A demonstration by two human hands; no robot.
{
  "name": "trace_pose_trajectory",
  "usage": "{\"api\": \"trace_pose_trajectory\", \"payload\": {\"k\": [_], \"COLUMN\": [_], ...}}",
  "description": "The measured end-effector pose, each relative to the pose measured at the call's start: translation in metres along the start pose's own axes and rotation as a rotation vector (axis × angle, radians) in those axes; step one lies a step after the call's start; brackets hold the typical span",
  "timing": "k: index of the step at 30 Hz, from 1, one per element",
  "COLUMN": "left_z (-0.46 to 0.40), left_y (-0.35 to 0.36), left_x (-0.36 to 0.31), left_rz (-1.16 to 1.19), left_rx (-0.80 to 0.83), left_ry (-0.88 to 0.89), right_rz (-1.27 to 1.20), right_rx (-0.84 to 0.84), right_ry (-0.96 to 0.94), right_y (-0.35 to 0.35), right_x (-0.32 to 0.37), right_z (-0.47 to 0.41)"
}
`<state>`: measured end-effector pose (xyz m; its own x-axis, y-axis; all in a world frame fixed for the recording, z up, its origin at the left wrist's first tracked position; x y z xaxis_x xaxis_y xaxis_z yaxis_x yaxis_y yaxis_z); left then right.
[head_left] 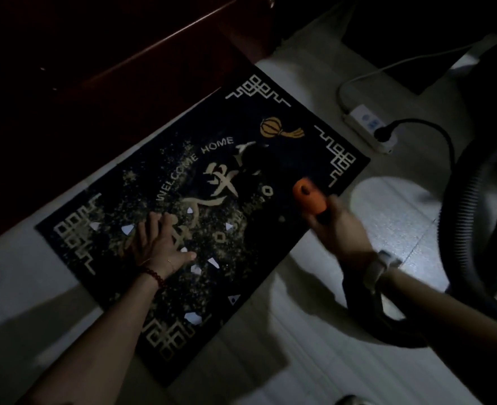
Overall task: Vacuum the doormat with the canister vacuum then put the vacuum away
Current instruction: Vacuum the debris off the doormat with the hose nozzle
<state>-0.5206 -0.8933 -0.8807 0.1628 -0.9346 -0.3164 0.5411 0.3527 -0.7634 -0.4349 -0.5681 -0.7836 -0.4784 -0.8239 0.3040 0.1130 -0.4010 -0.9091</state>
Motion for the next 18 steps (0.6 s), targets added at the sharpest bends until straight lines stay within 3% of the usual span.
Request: {"api": "trace_pose_trajectory", "payload": {"k": [4,11,15,18], "left_z": [0.000,-0.001,0.000,0.002], "left_y": [0.001,0.003,0.003,0.002], "left_x": [0.000,0.003,0.004,0.004], "left_rz": [0.030,0.054,0.046,0.025], "left_rx": [0.015,0.025,0.028,0.018], "left_ry": [0.001,0.024,0.027,0.024], "right_rz": [0.150,0.206,0.317,0.279], "right_rx": [0.194,0.236,0.216,0.202], "right_ry": [-0.219,-0.358,-0.391,-0.290], "right_y": [0.021,0.023,0.034,0.014], "right_x": [0.026,0.074,0.080,0.046], "right_z": [0.055,0.011,0.010,-0.006]}}
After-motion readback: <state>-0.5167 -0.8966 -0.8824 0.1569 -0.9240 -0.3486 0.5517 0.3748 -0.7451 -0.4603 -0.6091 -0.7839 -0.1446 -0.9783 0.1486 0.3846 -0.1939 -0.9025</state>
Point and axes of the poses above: each hand's wrist, its own z-axis away from the middle knuckle, its own y-axis out of the palm, x = y × z, the point moved 8 cm from there along -z, towards the middle knuckle, and after that the axes turned 10 degrees about z, right-handed, at the moved point
